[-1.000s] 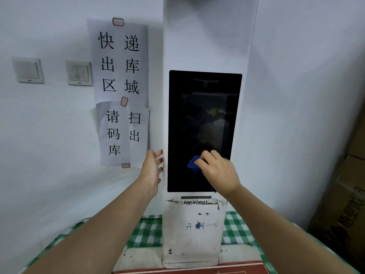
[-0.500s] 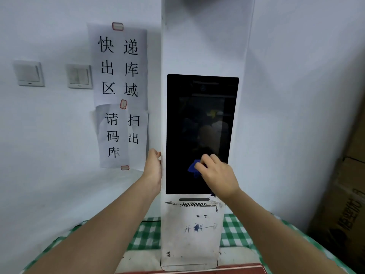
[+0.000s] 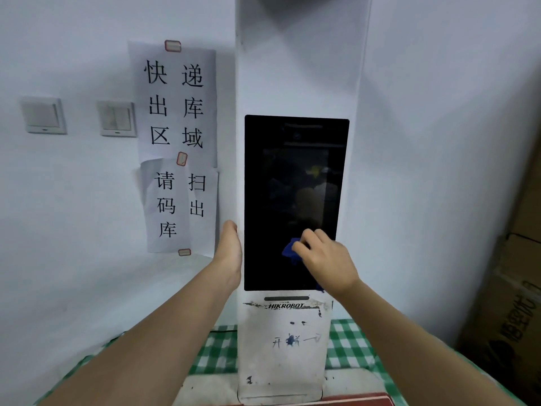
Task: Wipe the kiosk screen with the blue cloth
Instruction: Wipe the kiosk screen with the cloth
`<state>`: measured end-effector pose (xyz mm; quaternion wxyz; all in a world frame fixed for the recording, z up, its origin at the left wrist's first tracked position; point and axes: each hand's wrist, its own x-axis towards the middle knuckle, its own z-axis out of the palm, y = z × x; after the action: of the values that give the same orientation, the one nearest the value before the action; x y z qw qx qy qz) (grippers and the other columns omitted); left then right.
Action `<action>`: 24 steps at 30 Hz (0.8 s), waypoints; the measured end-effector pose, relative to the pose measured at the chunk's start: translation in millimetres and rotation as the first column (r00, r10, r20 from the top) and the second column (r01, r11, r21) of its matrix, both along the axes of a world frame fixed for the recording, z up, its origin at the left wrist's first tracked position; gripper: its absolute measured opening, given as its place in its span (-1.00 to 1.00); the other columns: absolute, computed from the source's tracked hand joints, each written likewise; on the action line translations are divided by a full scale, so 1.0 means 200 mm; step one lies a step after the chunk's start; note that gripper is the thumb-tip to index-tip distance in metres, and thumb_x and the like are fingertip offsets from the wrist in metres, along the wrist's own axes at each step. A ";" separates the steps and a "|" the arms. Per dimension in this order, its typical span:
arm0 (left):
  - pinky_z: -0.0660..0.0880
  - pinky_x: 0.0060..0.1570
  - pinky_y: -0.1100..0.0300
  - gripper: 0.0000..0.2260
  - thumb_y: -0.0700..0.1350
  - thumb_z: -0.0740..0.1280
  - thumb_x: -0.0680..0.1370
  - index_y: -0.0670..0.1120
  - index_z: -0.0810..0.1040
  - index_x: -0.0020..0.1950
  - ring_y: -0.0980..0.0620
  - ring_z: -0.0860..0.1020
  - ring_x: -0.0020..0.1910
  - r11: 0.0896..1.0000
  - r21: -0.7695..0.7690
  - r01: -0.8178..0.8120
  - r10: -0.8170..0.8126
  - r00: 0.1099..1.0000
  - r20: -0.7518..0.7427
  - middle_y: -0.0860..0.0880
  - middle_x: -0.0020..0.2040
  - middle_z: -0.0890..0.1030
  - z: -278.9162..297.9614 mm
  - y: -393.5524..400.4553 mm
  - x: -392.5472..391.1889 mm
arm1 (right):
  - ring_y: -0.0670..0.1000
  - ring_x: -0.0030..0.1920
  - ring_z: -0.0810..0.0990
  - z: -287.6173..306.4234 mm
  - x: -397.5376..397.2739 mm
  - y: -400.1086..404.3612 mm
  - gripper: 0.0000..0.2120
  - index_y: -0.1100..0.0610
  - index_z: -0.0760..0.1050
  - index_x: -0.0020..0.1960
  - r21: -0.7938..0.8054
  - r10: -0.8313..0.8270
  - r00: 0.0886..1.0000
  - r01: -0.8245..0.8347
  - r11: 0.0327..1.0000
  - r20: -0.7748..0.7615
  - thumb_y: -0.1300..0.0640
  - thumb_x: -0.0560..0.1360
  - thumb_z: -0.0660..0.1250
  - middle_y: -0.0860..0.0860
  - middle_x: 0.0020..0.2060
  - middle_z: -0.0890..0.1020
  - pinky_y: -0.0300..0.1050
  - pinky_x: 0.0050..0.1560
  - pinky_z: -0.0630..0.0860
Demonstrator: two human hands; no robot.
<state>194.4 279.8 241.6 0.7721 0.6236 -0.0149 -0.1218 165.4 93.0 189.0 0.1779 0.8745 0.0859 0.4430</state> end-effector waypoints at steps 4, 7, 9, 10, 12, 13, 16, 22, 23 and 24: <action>0.28 -0.27 0.17 -0.69 -0.02 -0.06 0.60 -0.01 0.27 -0.31 0.09 0.38 -0.30 1.000 0.013 0.011 -0.011 1.000 0.012 0.03 -0.29 0.38 -0.01 0.01 0.01 | 0.08 -0.33 0.47 0.06 -0.04 -0.11 -0.74 0.15 0.53 -0.21 0.104 -0.046 0.996 0.039 0.994 0.072 0.40 0.18 0.47 0.06 -0.28 0.50 -0.20 -0.61 0.23; 0.23 -0.37 0.23 -0.69 -0.03 -0.07 0.60 -0.02 0.28 -0.30 0.10 0.37 -0.34 1.000 0.007 0.029 -0.029 1.000 0.006 0.03 -0.31 0.36 -0.03 0.03 0.02 | 0.08 -0.31 0.49 0.10 -0.01 -0.06 -0.75 0.18 0.56 -0.18 0.248 -0.064 0.988 0.027 0.968 0.144 0.41 0.21 0.46 0.06 -0.25 0.52 -0.20 -0.64 0.27; 0.24 -0.39 0.24 -0.69 -0.04 -0.07 0.60 -0.03 0.29 -0.29 0.09 0.37 -0.35 0.999 0.000 0.040 -0.040 0.999 0.001 0.03 -0.30 0.36 -0.03 0.02 0.02 | 0.08 -0.29 0.48 0.09 0.01 0.00 -0.75 0.18 0.55 -0.15 0.286 -0.069 0.989 0.028 0.958 0.134 0.40 0.22 0.47 0.06 -0.24 0.52 -0.19 -0.63 0.28; 0.27 -0.41 0.24 -0.70 -0.04 -0.06 0.59 -0.03 0.29 -0.29 0.09 0.37 -0.35 0.999 0.001 0.041 -0.041 0.999 -0.001 0.03 -0.31 0.37 -0.03 0.02 0.03 | 0.07 -0.29 0.47 0.08 0.01 0.01 -0.73 0.18 0.55 -0.15 0.269 -0.068 0.991 0.035 0.963 0.115 0.40 0.21 0.48 0.05 -0.24 0.51 -0.20 -0.61 0.25; 0.31 -0.47 0.25 -0.70 -0.03 -0.06 0.59 -0.02 0.29 -0.30 0.09 0.37 -0.36 0.999 0.003 0.039 -0.039 0.999 -0.006 0.03 -0.31 0.36 -0.03 0.02 0.03 | 0.06 -0.32 0.44 0.03 0.00 -0.02 -0.70 0.16 0.54 -0.19 0.163 -0.056 0.996 0.045 0.986 0.065 0.41 0.16 0.49 0.05 -0.27 0.50 -0.22 -0.57 0.16; 0.29 -0.45 0.24 -0.71 -0.03 -0.06 0.59 -0.02 0.28 -0.30 0.09 0.36 -0.36 0.999 0.003 0.038 -0.038 0.999 -0.007 0.03 -0.31 0.35 -0.03 0.02 0.03 | 0.06 -0.34 0.43 0.01 -0.02 -0.05 -0.69 0.16 0.53 -0.20 0.103 -0.049 0.998 0.044 0.994 0.044 0.42 0.14 0.48 0.05 -0.28 0.49 -0.22 -0.55 0.13; 0.22 -0.37 0.21 -0.71 -0.02 -0.07 0.59 -0.02 0.29 -0.28 0.08 0.38 -0.33 0.999 0.022 0.030 -0.030 1.000 0.003 0.02 -0.29 0.36 -0.03 0.02 0.04 | 0.08 -0.35 0.45 0.02 -0.07 -0.14 -0.70 0.16 0.53 -0.21 0.073 -0.051 0.998 0.049 0.996 0.028 0.42 0.14 0.47 0.06 -0.28 0.50 -0.22 -0.59 0.16; 0.21 -0.38 0.22 -0.71 -0.02 -0.07 0.59 -0.01 0.27 -0.29 0.09 0.36 -0.34 0.999 0.022 0.026 -0.027 1.000 0.006 0.04 -0.30 0.35 -0.04 0.01 0.03 | 0.09 -0.30 0.48 0.06 -0.03 -0.09 -0.74 0.19 0.53 -0.18 0.312 -0.089 0.986 0.041 0.949 0.139 0.43 0.20 0.44 0.07 -0.25 0.51 -0.19 -0.65 0.29; 0.20 -0.38 0.22 -0.72 -0.02 -0.06 0.58 0.00 0.27 -0.30 0.09 0.34 -0.36 1.000 0.018 0.025 -0.025 1.000 0.007 0.04 -0.31 0.34 -0.04 0.01 0.03 | 0.09 -0.30 0.48 0.04 -0.02 -0.07 -0.73 0.19 0.53 -0.17 0.310 -0.085 0.988 0.041 0.950 0.130 0.42 0.20 0.45 0.07 -0.24 0.51 -0.20 -0.65 0.29; 0.20 -0.39 0.22 -0.72 -0.03 -0.06 0.58 0.00 0.27 -0.30 0.09 0.34 -0.36 1.000 0.018 0.023 -0.023 1.000 0.011 0.04 -0.31 0.34 -0.04 0.01 0.03 | 0.09 -0.30 0.48 0.01 -0.02 -0.06 -0.72 0.19 0.53 -0.17 0.286 -0.077 0.991 0.042 0.957 0.111 0.42 0.19 0.47 0.07 -0.24 0.50 -0.21 -0.64 0.27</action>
<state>201.2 281.3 233.3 0.7651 0.6308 -0.0255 -0.1272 162.1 80.5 191.9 0.0693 0.8647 -0.0156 0.4972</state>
